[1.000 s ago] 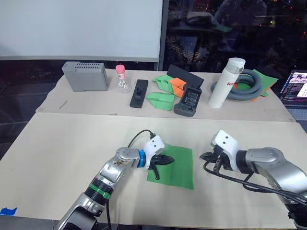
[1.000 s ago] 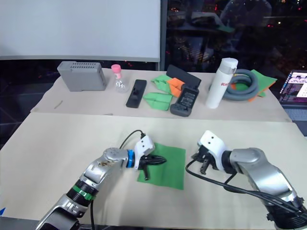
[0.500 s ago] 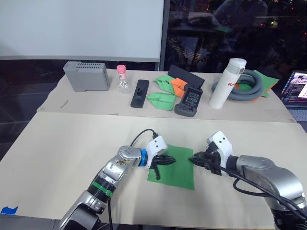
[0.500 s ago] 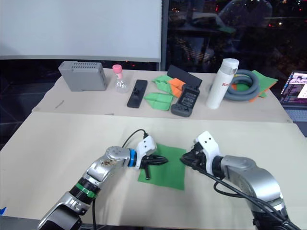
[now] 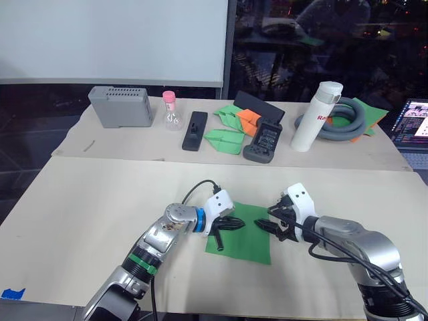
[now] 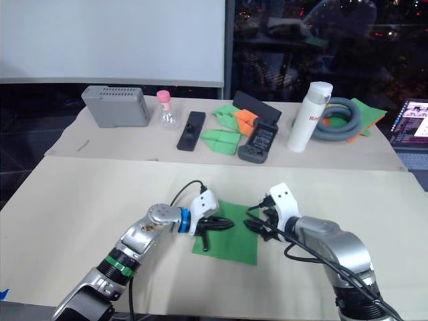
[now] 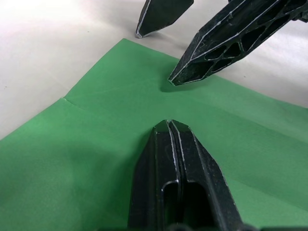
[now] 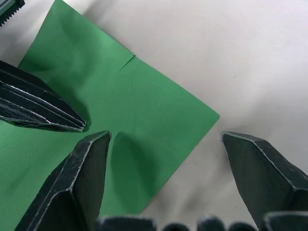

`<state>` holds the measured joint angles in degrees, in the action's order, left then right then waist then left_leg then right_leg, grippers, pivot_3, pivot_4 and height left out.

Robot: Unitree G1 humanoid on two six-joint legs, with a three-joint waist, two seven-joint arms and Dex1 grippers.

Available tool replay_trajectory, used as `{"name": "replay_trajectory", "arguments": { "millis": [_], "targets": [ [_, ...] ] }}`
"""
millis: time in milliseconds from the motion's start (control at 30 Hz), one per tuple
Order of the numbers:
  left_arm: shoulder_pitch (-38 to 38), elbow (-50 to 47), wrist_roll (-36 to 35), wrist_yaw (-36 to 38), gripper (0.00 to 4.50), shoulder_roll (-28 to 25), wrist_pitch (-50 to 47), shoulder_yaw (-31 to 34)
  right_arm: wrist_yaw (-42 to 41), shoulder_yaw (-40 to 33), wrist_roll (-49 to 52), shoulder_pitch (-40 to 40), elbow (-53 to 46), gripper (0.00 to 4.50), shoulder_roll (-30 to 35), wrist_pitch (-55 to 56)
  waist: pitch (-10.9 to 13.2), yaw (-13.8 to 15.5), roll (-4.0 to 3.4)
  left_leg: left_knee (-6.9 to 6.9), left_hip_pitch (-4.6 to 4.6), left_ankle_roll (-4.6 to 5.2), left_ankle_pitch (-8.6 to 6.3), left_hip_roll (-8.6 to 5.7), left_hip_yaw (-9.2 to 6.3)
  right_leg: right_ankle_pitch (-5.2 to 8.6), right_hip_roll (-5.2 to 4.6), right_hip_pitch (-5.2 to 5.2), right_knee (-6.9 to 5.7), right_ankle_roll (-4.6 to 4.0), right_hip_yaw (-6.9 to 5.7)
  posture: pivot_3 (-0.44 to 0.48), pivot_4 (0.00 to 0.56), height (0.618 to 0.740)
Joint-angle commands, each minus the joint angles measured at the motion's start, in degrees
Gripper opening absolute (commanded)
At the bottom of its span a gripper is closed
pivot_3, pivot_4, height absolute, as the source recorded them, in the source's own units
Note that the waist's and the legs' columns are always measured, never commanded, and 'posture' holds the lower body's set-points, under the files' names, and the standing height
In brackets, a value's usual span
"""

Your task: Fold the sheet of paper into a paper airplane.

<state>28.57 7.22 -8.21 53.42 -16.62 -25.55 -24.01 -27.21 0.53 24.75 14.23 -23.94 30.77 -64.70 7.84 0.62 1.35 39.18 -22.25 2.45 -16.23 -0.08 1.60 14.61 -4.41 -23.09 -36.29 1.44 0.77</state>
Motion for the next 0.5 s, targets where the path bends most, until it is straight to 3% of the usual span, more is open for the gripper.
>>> {"name": "replay_trajectory", "arguments": {
  "millis": [33,233,267,500],
  "targets": [
    [-0.97,0.19,1.37,-0.21,0.0,0.23,-0.81,-1.58,-0.1,3.41,-1.72,0.55,1.34,4.05,0.95,1.19,-0.03,-0.04,0.0,0.0,0.02,0.01,0.01,0.0,0.0,0.0,0.0,0.01,0.0,0.0,0.0,0.0,0.15,0.74],
    [-1.28,-0.09,1.65,-0.59,0.0,0.5,-0.83,-1.35,-0.76,4.78,-1.38,0.35,1.66,4.05,0.01,1.7,-0.12,-0.17,0.06,0.01,0.26,0.01,0.01,0.01,0.0,0.0,0.02,0.25,-0.01,0.01,0.01,0.0,0.15,0.74],
    [-1.33,-0.12,1.72,-0.62,0.0,0.55,-0.83,-1.3,-0.8,4.74,-1.24,0.33,1.56,3.51,-0.2,1.69,-0.12,-0.19,0.06,0.01,0.31,0.01,0.01,0.02,-0.01,0.0,0.02,0.31,0.0,0.01,0.0,0.0,0.15,0.74],
    [-1.4,0.06,1.89,-0.62,0.0,0.86,-0.89,-1.06,-1.76,2.75,0.14,0.74,-0.23,1.2,-1.13,3.31,-0.12,-0.14,0.05,0.0,0.27,0.01,0.01,0.01,-0.02,0.0,0.0,0.29,0.01,0.01,0.0,0.0,0.15,0.74]
  ]
}}
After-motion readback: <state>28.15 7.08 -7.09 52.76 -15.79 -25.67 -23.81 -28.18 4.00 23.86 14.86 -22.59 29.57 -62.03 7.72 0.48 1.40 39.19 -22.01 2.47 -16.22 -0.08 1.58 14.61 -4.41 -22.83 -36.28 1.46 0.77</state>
